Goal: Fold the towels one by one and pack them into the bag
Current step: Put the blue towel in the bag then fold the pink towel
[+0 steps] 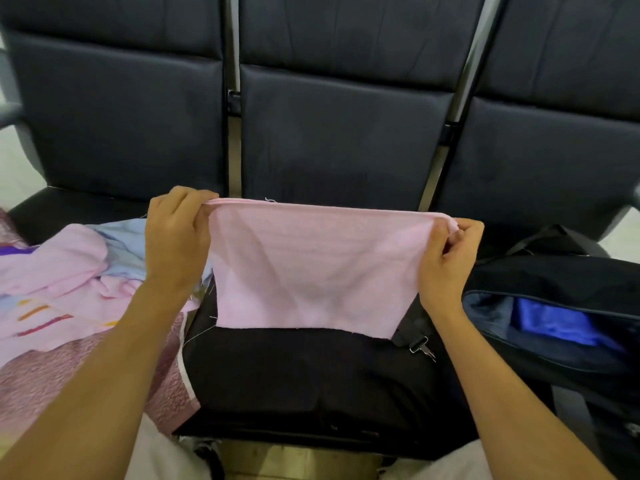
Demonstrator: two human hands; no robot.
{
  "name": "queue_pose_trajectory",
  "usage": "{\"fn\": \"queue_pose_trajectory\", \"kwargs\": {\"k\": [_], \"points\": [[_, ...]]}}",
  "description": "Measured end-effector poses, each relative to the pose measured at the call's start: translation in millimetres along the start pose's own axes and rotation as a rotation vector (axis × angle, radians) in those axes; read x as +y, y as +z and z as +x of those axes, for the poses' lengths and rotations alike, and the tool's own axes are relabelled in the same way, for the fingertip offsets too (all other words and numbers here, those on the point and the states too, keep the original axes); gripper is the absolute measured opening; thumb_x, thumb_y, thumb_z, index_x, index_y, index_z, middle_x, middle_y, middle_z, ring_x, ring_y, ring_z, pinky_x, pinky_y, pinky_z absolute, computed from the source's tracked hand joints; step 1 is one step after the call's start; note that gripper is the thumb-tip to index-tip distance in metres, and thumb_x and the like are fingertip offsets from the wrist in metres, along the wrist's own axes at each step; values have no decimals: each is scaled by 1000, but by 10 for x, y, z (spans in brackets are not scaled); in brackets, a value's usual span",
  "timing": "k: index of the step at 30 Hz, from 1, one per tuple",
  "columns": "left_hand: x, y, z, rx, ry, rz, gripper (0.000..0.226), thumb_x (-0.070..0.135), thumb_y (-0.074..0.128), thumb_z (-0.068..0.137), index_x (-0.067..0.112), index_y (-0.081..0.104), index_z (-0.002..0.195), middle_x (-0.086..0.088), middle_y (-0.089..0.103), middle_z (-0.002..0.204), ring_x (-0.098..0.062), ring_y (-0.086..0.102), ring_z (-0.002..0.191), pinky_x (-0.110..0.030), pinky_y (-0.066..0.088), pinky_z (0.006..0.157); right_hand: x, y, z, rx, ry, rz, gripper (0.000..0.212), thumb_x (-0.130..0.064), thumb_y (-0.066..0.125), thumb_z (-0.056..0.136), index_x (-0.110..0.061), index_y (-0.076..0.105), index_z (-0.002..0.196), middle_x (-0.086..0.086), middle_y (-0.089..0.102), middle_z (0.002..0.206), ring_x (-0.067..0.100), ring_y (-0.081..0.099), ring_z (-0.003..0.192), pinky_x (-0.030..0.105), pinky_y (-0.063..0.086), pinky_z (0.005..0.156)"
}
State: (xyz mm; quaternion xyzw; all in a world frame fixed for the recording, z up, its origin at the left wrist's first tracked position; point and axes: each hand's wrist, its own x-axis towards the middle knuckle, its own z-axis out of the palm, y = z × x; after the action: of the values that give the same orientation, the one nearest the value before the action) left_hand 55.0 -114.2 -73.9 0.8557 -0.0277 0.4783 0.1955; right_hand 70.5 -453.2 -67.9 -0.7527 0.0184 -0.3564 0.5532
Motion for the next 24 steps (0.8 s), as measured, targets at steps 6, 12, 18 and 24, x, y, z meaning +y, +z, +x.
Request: {"fn": "queue_pose_trajectory", "kwargs": {"k": [6, 12, 18, 24], "points": [[244, -242, 58, 179, 27, -151, 15, -4, 50, 96, -9, 65, 98, 12, 50, 100, -14, 54, 89, -5, 35, 84, -274, -136, -85, 85, -66, 68, 5, -10, 43, 105, -15, 41, 104, -15, 46, 83, -10, 49, 65, 9, 41, 61], [350, -224, 25, 146, -151, -308, 10, 1, 54, 95, 0, 62, 98, 20, 47, 95, 12, 48, 89, -6, 36, 79, -148, -160, -37, 47, 40, 114, 13, -23, 46, 105, -11, 47, 103, -12, 49, 78, -5, 48, 58, 12, 40, 55], [302, -75, 92, -91, -306, -390, 29, 17, 62, 94, 39, 43, 89, 21, 50, 83, 9, 55, 76, -4, 44, 67, 102, -95, 54, -41, 159, 69, 11, -25, 48, 104, -14, 50, 102, -10, 53, 82, -11, 52, 64, 7, 45, 59], [90, -25, 74, -302, -191, -275, 10, 11, 68, 88, 20, 67, 88, 0, 65, 88, -2, 55, 78, 3, 39, 76, 209, -89, 99, -71, 157, 23, 8, -26, 49, 104, -19, 51, 100, -11, 53, 87, -13, 51, 71, 8, 45, 67]]}}
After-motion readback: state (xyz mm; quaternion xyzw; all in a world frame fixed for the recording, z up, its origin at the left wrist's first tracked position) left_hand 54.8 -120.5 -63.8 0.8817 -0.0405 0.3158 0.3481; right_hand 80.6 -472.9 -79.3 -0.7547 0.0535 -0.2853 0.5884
